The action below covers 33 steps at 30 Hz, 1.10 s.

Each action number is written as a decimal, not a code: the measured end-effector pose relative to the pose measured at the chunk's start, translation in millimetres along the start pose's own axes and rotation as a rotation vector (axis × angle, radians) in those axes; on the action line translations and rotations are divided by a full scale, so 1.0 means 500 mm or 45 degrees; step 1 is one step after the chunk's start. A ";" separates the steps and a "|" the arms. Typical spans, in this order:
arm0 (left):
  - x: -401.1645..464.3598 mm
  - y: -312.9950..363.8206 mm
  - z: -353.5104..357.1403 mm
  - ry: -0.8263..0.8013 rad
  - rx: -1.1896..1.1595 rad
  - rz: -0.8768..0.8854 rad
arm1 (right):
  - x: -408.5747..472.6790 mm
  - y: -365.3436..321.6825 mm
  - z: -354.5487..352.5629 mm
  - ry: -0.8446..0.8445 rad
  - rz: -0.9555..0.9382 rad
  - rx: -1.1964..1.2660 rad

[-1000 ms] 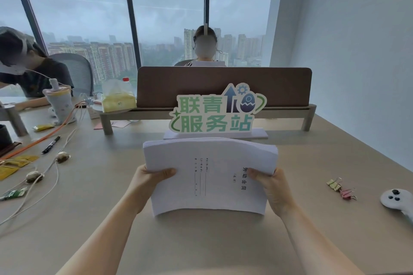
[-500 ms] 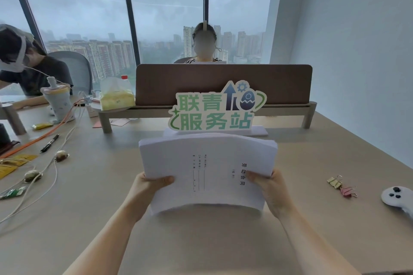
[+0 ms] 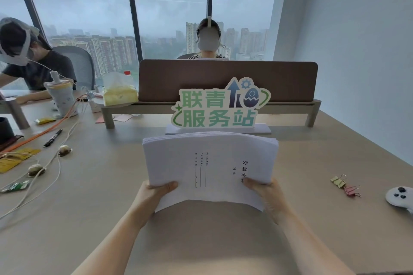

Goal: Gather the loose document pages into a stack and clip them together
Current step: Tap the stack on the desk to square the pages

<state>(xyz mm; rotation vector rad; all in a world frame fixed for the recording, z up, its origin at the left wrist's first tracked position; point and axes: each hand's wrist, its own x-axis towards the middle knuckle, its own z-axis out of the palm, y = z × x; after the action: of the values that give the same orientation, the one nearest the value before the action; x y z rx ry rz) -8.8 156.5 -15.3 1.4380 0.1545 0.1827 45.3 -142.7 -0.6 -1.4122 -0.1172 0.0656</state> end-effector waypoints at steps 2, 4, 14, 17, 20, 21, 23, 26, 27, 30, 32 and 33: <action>-0.004 0.000 0.007 0.057 0.019 0.014 | -0.004 -0.002 0.001 0.004 0.016 -0.040; -0.005 0.003 0.016 0.130 0.053 0.039 | -0.008 -0.006 0.001 0.000 0.024 -0.100; -0.018 0.054 0.043 0.188 -0.073 -0.006 | -0.021 -0.011 -0.008 0.221 0.255 0.261; -0.024 0.060 0.060 0.235 -0.184 -0.028 | -0.029 -0.026 0.013 0.215 0.211 0.686; -0.034 0.064 0.099 0.242 -0.273 -0.048 | -0.038 -0.048 0.069 0.152 0.170 0.813; -0.040 0.065 0.117 0.234 -0.288 -0.049 | -0.041 -0.057 0.091 0.161 0.160 0.844; -0.054 0.062 0.151 0.201 -0.316 -0.040 | -0.043 -0.075 0.127 0.247 0.120 0.904; -0.071 0.060 0.179 0.134 -0.382 -0.021 | -0.042 -0.105 0.148 0.436 -0.001 0.851; -0.070 0.064 0.176 0.122 -0.402 -0.013 | -0.042 -0.115 0.145 0.477 -0.057 0.800; -0.050 0.102 0.136 0.161 -0.479 0.067 | -0.044 -0.150 0.118 0.500 -0.190 0.552; -0.033 0.139 0.099 0.204 -0.457 0.146 | -0.044 -0.172 0.097 0.486 -0.259 0.370; -0.026 0.158 0.084 0.195 -0.401 0.177 | -0.044 -0.182 0.089 0.470 -0.290 0.270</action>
<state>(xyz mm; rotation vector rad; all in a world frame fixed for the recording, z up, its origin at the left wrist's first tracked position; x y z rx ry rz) -14.7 122.6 68.2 1.1207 0.1439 0.4138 16.2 -115.9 95.3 -1.1708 0.0355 -0.3605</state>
